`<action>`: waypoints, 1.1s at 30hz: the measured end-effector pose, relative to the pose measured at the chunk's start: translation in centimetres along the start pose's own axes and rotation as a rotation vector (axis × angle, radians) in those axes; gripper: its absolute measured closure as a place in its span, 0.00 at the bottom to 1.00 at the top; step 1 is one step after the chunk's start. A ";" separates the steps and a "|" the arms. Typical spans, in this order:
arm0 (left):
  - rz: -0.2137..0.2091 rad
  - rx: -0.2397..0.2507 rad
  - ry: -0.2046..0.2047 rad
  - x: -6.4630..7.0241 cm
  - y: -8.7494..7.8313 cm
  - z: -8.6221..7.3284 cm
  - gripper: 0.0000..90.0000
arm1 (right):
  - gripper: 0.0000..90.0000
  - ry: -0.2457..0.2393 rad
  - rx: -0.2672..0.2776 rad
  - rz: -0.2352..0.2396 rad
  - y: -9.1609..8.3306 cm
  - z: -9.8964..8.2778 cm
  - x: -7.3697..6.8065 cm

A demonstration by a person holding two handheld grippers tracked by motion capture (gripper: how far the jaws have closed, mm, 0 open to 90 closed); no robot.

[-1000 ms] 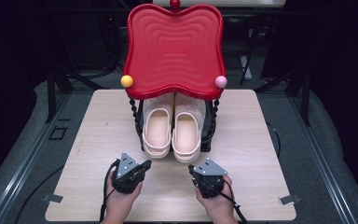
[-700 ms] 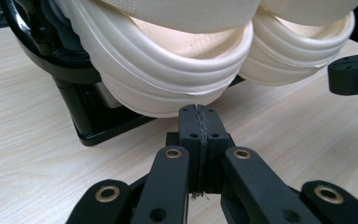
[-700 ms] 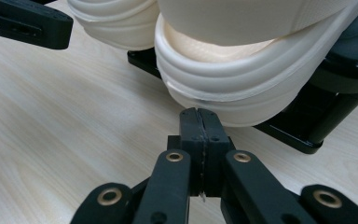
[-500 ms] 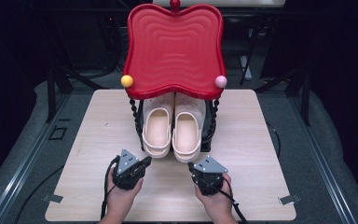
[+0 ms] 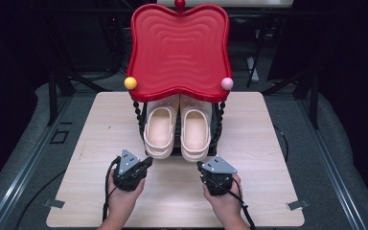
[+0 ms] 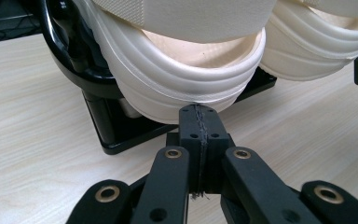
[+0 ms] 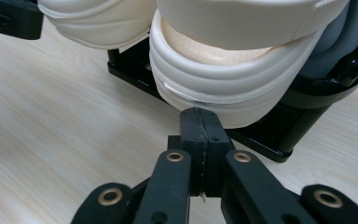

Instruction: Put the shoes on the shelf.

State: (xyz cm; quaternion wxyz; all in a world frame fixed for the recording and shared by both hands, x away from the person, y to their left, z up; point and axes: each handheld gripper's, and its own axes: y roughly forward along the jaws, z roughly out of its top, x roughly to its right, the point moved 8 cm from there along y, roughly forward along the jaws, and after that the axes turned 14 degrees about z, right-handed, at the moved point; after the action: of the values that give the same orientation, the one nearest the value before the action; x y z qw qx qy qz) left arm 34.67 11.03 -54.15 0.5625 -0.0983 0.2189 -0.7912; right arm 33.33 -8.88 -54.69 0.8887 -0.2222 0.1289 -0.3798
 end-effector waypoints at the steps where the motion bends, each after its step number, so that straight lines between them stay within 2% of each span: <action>1: 0.001 0.001 0.001 0.0 0.0 0.1 1.00 | 1.00 0.001 0.012 -0.003 0.1 0.1 0.1; 2: 0.001 0.001 0.001 -0.1 0.0 0.1 1.00 | 1.00 0.003 0.000 -0.001 0.1 0.1 0.3; 5: 0.002 -0.002 0.006 0.0 0.2 0.2 1.00 | 1.00 0.011 0.024 -0.007 0.3 0.6 0.6; 7: 0.000 -0.007 0.012 -0.1 0.4 0.3 1.00 | 1.00 0.017 0.001 -0.003 0.3 0.7 0.7; 8: 0.002 -0.006 0.006 -0.1 0.4 0.3 1.00 | 1.00 0.012 0.026 -0.016 0.5 0.9 0.8; 9: 0.002 -0.009 0.009 -0.2 0.5 0.4 1.00 | 1.00 0.011 0.006 -0.010 0.4 0.9 0.9; 11: 0.002 -0.010 0.005 -0.3 0.6 0.6 1.00 | 1.00 0.011 0.011 -0.013 0.5 1.1 1.0; 14: 0.001 -0.006 0.002 -0.2 0.9 1.1 1.00 | 1.00 0.015 0.029 -0.024 0.8 1.6 1.4; 15: 0.004 -0.006 0.004 -0.2 0.9 1.2 1.00 | 1.00 0.019 0.000 -0.018 0.7 1.6 1.5; 19: 0.001 0.001 0.017 0.0 1.2 2.1 1.00 | 1.00 0.017 0.031 -0.034 1.1 2.2 2.0; 21: 0.003 0.006 0.019 0.0 1.4 2.5 1.00 | 1.00 0.021 0.015 -0.037 1.2 2.3 2.2; 23: 0.008 0.005 0.012 -0.2 1.7 2.9 1.00 | 1.00 0.019 0.028 -0.046 1.5 2.5 2.5; 24: 0.009 0.004 0.014 -0.2 1.7 3.0 1.00 | 1.00 0.021 0.014 -0.044 1.4 2.5 2.6; 29: 0.015 0.001 0.009 -0.3 2.4 3.7 1.00 | 1.00 0.026 0.034 -0.055 1.7 3.2 3.1; 32: 0.016 -0.002 0.010 -0.2 3.0 4.1 1.00 | 1.00 0.028 0.012 -0.052 1.7 3.5 3.2; 33: 0.016 -0.006 0.014 -0.2 3.1 4.2 1.00 | 1.00 0.025 0.025 -0.055 2.0 3.7 3.4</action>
State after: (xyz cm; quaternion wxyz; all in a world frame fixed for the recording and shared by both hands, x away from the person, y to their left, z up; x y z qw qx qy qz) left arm 39.01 9.37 -51.84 0.5671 -0.0928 0.2260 -0.7866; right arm 38.37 -9.08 -52.62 0.8789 -0.2098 0.1289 -0.4085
